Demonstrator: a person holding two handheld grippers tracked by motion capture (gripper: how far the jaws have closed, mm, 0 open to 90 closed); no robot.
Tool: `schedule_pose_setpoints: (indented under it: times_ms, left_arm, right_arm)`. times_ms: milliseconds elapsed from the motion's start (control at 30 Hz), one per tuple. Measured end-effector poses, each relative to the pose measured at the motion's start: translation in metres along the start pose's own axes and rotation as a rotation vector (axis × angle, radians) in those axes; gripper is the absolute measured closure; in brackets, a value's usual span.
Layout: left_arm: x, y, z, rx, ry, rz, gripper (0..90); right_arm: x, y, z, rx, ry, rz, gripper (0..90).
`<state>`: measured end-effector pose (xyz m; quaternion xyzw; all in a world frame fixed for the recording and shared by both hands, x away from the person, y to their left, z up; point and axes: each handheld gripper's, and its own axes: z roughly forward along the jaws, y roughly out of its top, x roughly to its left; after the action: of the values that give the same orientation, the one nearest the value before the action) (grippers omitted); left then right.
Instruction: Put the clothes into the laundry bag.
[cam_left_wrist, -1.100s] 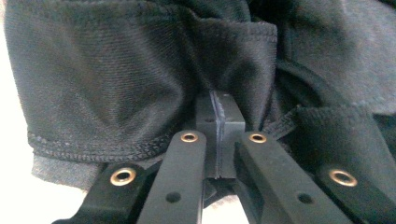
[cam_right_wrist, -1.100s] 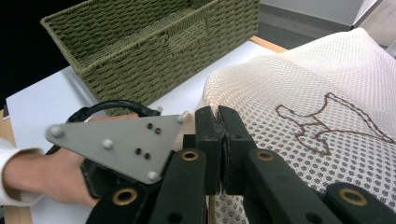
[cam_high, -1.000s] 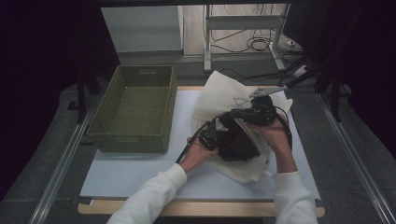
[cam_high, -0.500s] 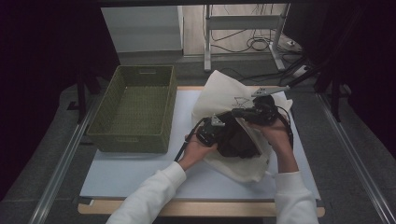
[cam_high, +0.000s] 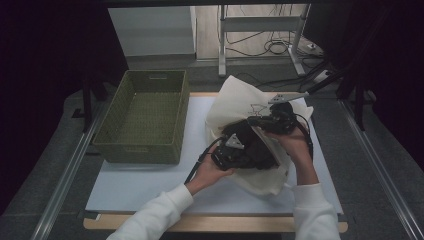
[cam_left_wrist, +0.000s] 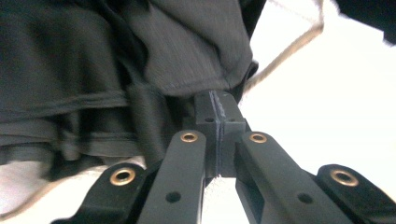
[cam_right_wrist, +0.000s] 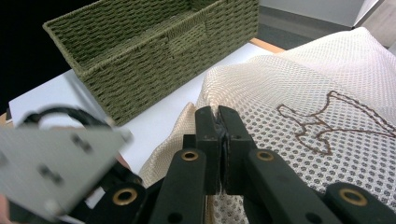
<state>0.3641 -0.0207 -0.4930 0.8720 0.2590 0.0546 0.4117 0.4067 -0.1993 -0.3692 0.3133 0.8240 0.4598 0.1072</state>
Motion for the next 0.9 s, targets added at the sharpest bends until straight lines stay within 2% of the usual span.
schedule_pose_setpoints:
  times_ms: [100,233,333,400,433,600,733,800,833,900]
  left_arm:
    - [0.000,-0.001,0.015,0.038,0.016,0.013,90.0]
    - [0.003,-0.002,0.031,0.089,0.062,0.047,90.0]
    - [0.005,0.000,0.039,0.092,0.071,0.043,90.0]
    - [0.005,0.004,0.042,0.098,0.121,0.070,90.0]
    - [0.006,0.006,0.044,0.103,0.131,0.077,90.0]
    - [0.011,0.011,0.048,0.114,0.148,0.079,90.0]
    - [0.016,0.013,0.052,0.111,0.168,0.061,90.0]
    - [0.018,0.014,0.053,0.117,0.185,0.064,90.0]
    - [0.019,0.015,0.053,0.117,0.212,0.057,90.0]
    - [0.021,0.015,0.055,0.114,0.204,0.055,90.0]
  right_arm:
    - [0.000,0.000,0.000,0.000,0.001,0.000,88.0]
    - [0.000,0.000,0.000,0.000,0.002,0.000,88.1]
    - [0.000,0.000,-0.001,0.000,0.003,0.001,88.0]
    - [0.000,0.000,-0.001,-0.001,0.003,0.000,88.1]
    - [0.001,0.000,-0.001,0.000,0.002,0.000,88.1]
    - [0.002,0.000,-0.001,0.002,0.002,-0.002,88.0]
    - [0.002,0.001,-0.002,-0.001,0.002,-0.006,88.1]
    - [0.003,0.001,-0.003,-0.001,0.002,-0.007,88.1]
    - [0.003,0.001,-0.002,-0.002,0.003,-0.008,88.1]
    - [0.003,0.001,-0.003,-0.003,0.004,-0.006,88.1]
